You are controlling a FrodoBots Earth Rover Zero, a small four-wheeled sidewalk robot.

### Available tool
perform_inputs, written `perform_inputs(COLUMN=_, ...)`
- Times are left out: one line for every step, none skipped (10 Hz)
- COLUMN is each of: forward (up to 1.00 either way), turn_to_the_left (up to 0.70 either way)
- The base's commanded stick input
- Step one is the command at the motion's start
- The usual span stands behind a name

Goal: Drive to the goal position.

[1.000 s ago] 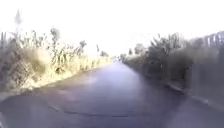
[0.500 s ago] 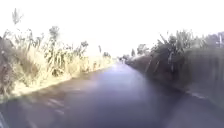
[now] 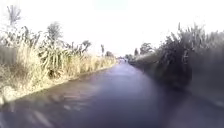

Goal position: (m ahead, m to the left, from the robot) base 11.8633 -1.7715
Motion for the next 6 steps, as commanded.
perform_inputs(forward=0.97, turn_to_the_left=0.00)
perform_inputs(forward=0.97, turn_to_the_left=0.00)
perform_inputs(forward=0.98, turn_to_the_left=0.00)
perform_inputs(forward=0.98, turn_to_the_left=0.00)
perform_inputs(forward=0.97, turn_to_the_left=0.00)
perform_inputs(forward=0.97, turn_to_the_left=0.00)
